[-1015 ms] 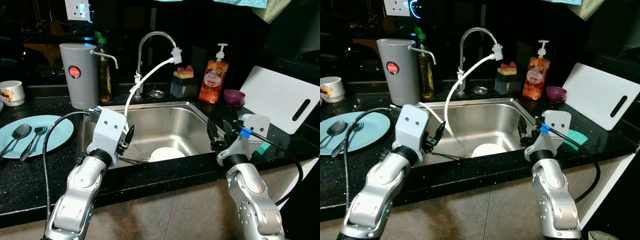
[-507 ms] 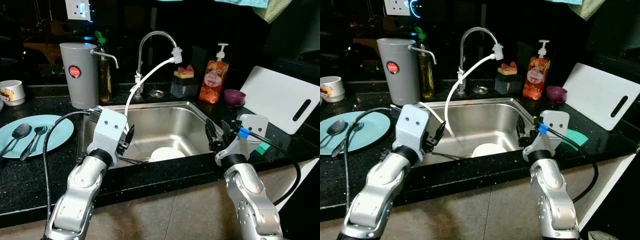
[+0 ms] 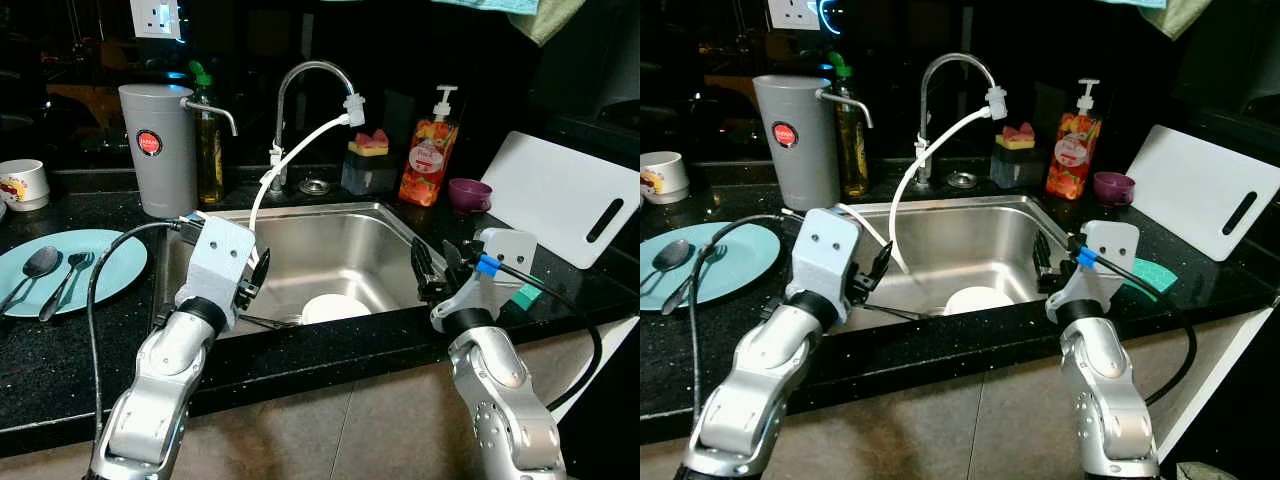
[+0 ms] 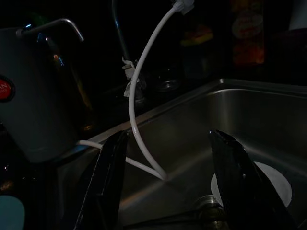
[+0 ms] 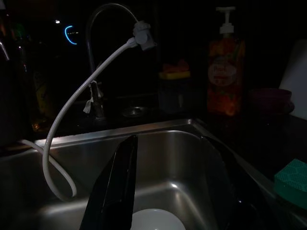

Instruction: Kitchen organization

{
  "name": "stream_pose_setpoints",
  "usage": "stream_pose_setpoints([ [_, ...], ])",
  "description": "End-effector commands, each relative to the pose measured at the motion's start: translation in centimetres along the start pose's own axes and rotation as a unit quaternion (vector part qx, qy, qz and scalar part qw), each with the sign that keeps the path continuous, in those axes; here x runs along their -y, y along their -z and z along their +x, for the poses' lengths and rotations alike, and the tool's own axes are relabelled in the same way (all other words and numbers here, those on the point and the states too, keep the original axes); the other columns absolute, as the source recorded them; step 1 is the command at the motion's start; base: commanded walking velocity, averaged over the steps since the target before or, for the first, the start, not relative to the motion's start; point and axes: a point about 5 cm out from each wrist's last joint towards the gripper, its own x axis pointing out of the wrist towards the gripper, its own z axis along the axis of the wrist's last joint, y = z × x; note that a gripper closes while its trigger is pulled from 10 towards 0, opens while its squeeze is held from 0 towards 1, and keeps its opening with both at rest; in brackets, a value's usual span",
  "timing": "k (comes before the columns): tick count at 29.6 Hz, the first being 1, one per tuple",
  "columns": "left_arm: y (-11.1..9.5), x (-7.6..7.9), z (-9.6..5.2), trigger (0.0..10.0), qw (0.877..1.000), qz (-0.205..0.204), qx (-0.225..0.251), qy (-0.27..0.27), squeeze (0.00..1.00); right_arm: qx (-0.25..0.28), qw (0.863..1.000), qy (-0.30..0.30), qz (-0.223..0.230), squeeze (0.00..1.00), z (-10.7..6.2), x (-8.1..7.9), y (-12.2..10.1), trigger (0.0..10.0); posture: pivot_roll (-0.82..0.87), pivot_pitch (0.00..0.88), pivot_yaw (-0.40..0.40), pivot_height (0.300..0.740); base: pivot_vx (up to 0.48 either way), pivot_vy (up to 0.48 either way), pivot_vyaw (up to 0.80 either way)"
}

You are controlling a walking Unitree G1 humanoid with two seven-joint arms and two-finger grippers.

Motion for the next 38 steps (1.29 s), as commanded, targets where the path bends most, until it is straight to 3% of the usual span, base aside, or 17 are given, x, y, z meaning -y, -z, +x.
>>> stream_pose_setpoints([
  [1,-0.17,0.20,0.35,10.0,1.000,0.003,0.004,0.004,0.00,0.005,1.000,0.003,-0.006,0.00,-0.05,0.13,-0.28,10.0,0.16,0.016,-0.101,0.740,0.000,0.000,0.00],
  [38,-0.06,0.23,0.13,10.0,1.000,0.004,0.003,0.000,0.00,0.001,1.000,-0.008,-0.009,0.00,0.15,0.06,-0.18,10.0,0.17,0.021,-0.116,0.740,0.000,0.000,0.00],
])
